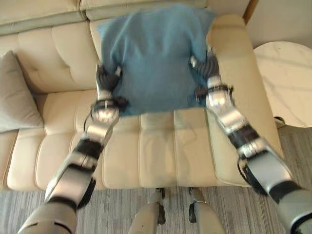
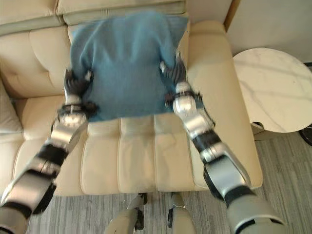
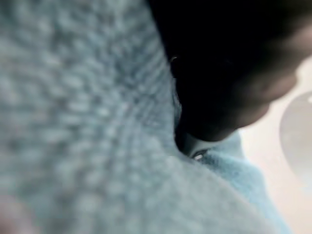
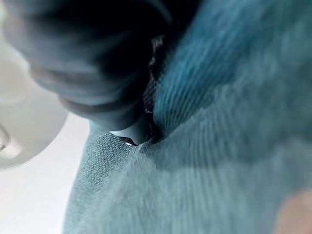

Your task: Pick up all the scattered cushions and arrange them neatly on the sofa.

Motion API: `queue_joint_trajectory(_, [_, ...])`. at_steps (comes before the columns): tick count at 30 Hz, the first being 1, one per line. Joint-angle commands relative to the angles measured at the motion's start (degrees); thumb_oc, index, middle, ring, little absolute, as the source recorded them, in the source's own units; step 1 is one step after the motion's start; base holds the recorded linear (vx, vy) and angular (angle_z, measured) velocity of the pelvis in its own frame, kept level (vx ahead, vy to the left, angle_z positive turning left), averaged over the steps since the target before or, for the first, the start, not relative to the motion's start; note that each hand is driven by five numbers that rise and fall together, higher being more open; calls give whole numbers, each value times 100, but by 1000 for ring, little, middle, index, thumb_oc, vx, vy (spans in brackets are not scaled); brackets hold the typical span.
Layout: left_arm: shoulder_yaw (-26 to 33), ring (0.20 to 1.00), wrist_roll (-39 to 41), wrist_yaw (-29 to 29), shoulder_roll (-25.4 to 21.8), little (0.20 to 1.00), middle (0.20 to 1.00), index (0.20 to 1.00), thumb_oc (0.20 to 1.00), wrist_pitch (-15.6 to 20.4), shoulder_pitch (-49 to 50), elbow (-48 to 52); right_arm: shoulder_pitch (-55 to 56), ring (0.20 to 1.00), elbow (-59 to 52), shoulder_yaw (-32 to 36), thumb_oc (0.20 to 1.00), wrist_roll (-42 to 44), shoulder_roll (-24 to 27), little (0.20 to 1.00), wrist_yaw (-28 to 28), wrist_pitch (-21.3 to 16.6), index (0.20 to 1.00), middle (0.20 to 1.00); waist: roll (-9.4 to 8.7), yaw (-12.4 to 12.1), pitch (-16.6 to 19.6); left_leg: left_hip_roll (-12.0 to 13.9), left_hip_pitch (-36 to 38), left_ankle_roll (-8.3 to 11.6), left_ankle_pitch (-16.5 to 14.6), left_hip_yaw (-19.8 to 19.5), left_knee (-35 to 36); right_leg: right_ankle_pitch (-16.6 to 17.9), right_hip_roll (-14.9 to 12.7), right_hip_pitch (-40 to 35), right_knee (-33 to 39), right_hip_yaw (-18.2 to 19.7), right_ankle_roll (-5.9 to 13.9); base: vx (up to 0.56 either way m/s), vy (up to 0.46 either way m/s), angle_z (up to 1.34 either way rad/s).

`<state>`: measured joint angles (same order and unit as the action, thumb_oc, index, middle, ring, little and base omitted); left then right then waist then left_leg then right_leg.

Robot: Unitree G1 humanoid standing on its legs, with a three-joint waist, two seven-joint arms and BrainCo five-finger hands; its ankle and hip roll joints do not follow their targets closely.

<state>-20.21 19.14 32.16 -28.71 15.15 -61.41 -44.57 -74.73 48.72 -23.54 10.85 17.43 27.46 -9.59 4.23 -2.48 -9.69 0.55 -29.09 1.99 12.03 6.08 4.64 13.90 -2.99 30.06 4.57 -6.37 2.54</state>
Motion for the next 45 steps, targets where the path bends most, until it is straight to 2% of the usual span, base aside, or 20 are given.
queue_joint_trajectory(1, [-443, 363, -37, 119, -153, 363, 363, 363, 363, 807, -1340, 123, -1282, 762, -285, -459, 762, 299, -450, 762, 58, -735, 762, 762, -258, -265, -302, -16, 456, 280, -586, -30, 36, -727, -457, -8, -403, 95, 689, -57, -78, 18])
queue_joint_trajectory(2, [-505, 680, 49, 83, -212, 680, 680, 680, 680, 777, -1603, -219, -1496, 1000, -2, -562, 1000, 467, -369, 1000, 17, -741, 1000, 1000, -238, -300, -348, -7, 363, 314, -550, -61, 36, -721, -462, 73, -412, 64, 705, -46, -59, 14])
queue_joint_trajectory(3, [-518, 940, 69, 66, -213, 940, 940, 940, 940, 793, -1653, -258, -1536, 1000, 29, -560, 1000, 484, -360, 1000, 5, -757, 1000, 1000, -239, -300, -359, -7, 348, 314, -546, -68, 36, -722, -462, 88, -418, 58, 704, -43, -59, 12])
queue_joint_trajectory(4, [-616, 1000, 143, 8, -233, 1000, 1000, 1000, 1000, 736, -1904, -604, -1731, 1000, 265, -704, 1000, 652, -283, 1000, -82, -748, 1000, 1000, -225, -317, -400, 2, 260, 338, -503, -103, 36, -720, -461, 166, -434, 35, 708, -90, -148, 24])
queue_joint_trajectory(5, [-812, 1000, 424, -326, -412, 1000, 1000, 1000, 1000, 564, -2503, -1525, -2077, 1000, 728, -1147, 1000, 969, 184, 1000, -438, -669, 1000, 1000, -181, -340, -590, 39, -53, 431, -383, -232, 36, -741, -471, 436, -518, -108, 710, -112, -176, 40])
queue_joint_trajectory(10, [-918, 1000, 622, -825, -642, 1000, 1000, 1000, 1000, 363, -2230, -1950, -1433, 1000, 813, -1184, 1000, 1479, 661, 1000, -832, -563, 1000, 1000, -238, -193, -811, 76, -432, 496, -264, -306, 36, -666, -416, 711, -475, -202, 706, -55, -95, 35])
queue_joint_trajectory(16, [-573, 1000, 480, -888, -859, 1000, 1000, 1000, 1000, 311, -947, -1374, -178, 1000, 160, -750, 1000, 1585, 675, 1000, -900, -644, 1000, 1000, -380, -89, -844, 111, -483, 497, -286, -313, 36, -536, -298, 714, -243, -80, 701, -27, 24, -2])
queue_joint_trajectory(22, [-111, 1000, 193, -1013, -1071, 1000, 1000, 1000, 1000, 461, 447, -196, 918, 1000, -985, -399, 1000, 1329, 1183, 1000, -1118, -697, 1000, 1000, -474, 35, -765, 111, -202, 463, -350, -260, 36, -504, -279, 460, -170, 18, 678, -11, 38, -16])
queue_joint_trajectory(24, [348, 1000, 129, -1184, -1110, 1000, 1000, 1000, 1000, 592, 1568, 882, 1829, 1000, -1948, -131, 1000, 895, 1654, 1000, -1279, -694, 1000, 1000, -529, 93, -715, 94, 153, 422, -480, -215, 36, -580, -302, 112, -173, 9, 664, 38, 33, -12])
queue_joint_trajectory(25, [357, 1000, 122, -1180, -1109, 1000, 1000, 1000, 1000, 584, 1591, 902, 1846, 1000, -1966, -130, 1000, 889, 1654, 1000, -1276, -685, 1000, 1000, -531, 100, -704, 89, 139, 419, -461, -216, 36, -561, -308, 121, -167, 8, 664, 95, 50, -19])
queue_joint_trajectory(27, [1080, 1000, -11, -1617, -837, 1000, 1000, 1000, 1000, 552, 3545, 2042, 3966, 1000, -3315, 516, 1000, 265, 1993, 1000, -1767, -705, 1000, 1000, -634, 211, -524, 99, 776, 333, -668, -110, 36, -683, -357, -462, -183, 6, 660, 164, 73, -25])
queue_joint_trajectory(28, [1238, 1000, -36, -1742, -756, 1000, 1000, 1000, 1000, 538, 4015, 2230, 4460, 1000, -3566, 679, 1000, 137, 2048, 1000, -1894, -713, 1000, 1000, -654, 231, -479, 96, 942, 303, -732, -79, 36, -731, -364, -638, -192, 7, 659, 223, 92, -16])
queue_joint_trajectory(29, [1474, 1000, -27, -2139, -523, 1000, 1000, 1000, 1000, 432, 4907, 2422, 5626, 1000, -3976, 1010, 1000, -48, 2106, 1000, -2262, -717, 1000, 1000, -700, 330, -313, 71, 1292, 237, -835, -33, 36, -804, -399, -991, -184, 8, 674, 140, 57, -20])
queue_joint_trajectory(30, [1474, 1000, -28, -2139, -523, 1000, 1000, 1000, 1000, 432, 4908, 2423, 5629, 1000, -3978, 1011, 1000, -48, 2106, 1000, -2262, -717, 1000, 1000, -700, 330, -309, 71, 1288, 236, -834, -34, 36, -803, -400, -988, -182, 8, 674, 135, 72, -13])
queue_joint_trajectory(33, [1811, 1000, 105, -2706, -402, 1000, 1000, 1000, 1000, 277, 5980, 2466, 7097, 1000, -4150, 1377, 1000, -237, 2111, 1000, -2746, -628, 1000, 1000, -705, 484, -60, 18, 1751, 129, -958, 12, 36, -919, -420, -1423, -216, 16, 701, 129, 83, -7])
queue_joint_trajectory(35, [1856, 1000, -332, -3012, -289, 1000, 1000, 1000, 1000, 138, 6793, 2119, 7944, 1000, -3749, 1497, 1000, -378, 1853, 1000, -3096, -552, 1000, 1000, -683, 597, 157, -29, 2183, 64, -1067, 116, 32, -967, -421, -1747, -268, 75, 741, 124, 177, -5])
queue_joint_trajectory(39, [1711, 1000, -1107, -3015, 206, 1000, 1000, 1000, 1000, -67, 7135, 779, 8266, 1000, -2285, 1180, 1000, -1099, 1401, 1000, -3158, -370, 1000, 1000, -643, 733, 416, -98, 2753, -28, -1253, 375, 32, -860, -439, -2035, -308, 215, 868, 18, 190, -37])
queue_joint_trajectory(43, [1707, 1000, -1228, -2946, 329, 1000, 1000, 1000, 1000, -74, 7165, 432, 8245, 1000, -1983, 1093, 1000, -1248, 1265, 1000, -3086, -333, 1000, 1000, -662, 752, 423, -115, 2904, -64, -1311, 520, 36, -717, -439, -2004, -405, 317, 946, -47, 73, -45])
queue_joint_trajectory(44, [1607, 1000, -1262, -2904, 406, 1000, 1000, 1000, 1000, -81, 7074, 225, 8172, 1000, -1684, 1022, 1000, -1261, 1087, 1000, -2994, -331, 1000, 1000, -682, 778, 337, -68, 2918, -89, -1271, 590, 36, -603, -402, -1865, -776, 448, 1056, -201, 20, -47])
queue_joint_trajectory(45, [1560, 1000, -1272, -2876, 397, 1000, 1000, 1000, 1000, -85, 6989, 179, 8152, 1000, -1562, 1039, 1000, -1207, 1003, 1000, -2963, -303, 1000, 1000, -654, 794, 280, -25, 2900, -107, -1228, 577, 36, -742, -326, -1822, -1053, 480, 1042, -358, 35, -74])
